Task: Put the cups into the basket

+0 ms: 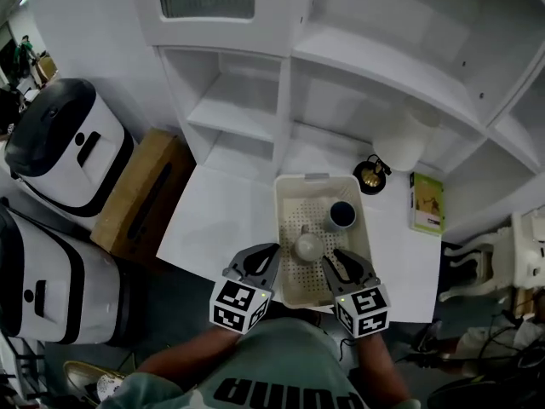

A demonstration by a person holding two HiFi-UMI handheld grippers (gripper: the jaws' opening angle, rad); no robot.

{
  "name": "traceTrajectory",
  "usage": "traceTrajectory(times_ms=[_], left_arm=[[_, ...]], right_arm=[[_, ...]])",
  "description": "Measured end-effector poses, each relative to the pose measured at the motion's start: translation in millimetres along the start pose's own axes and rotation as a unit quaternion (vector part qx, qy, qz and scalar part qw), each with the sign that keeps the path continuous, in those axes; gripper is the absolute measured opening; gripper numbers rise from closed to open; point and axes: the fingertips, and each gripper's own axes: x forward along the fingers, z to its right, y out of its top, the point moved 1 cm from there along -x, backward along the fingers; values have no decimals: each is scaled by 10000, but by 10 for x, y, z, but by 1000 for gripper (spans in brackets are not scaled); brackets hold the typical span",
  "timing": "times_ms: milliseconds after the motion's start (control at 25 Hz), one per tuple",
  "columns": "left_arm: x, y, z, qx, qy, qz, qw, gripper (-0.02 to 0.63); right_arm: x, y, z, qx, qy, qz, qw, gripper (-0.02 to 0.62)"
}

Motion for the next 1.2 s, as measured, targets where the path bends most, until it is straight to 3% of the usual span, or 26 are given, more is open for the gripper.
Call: traceTrajectory(times_ms=[80,200,600,880,1200], left_arm=[[-15,-4,86,100,-247,-14,9996,6],[-36,-44,212,203,-615,-42,9979,6],[-282,-130,618,371,-1539,-52,9874,6],[-417,-204,1136,495,-1789,-5,9826,6],[-706,-391,2178,564,-1806,15,9819,6]], right_arm=[[-123,-10,-68,324,-248,120,9991,55],[-302,-137,-120,661,-742,184,9949,26],[-842,-477,-298,1234,-1733,345,9765,17],[-1367,-624,-329,1153,-2022,453,9715,17],[-2317,-968,-361,966,-1992,580,9735,15]])
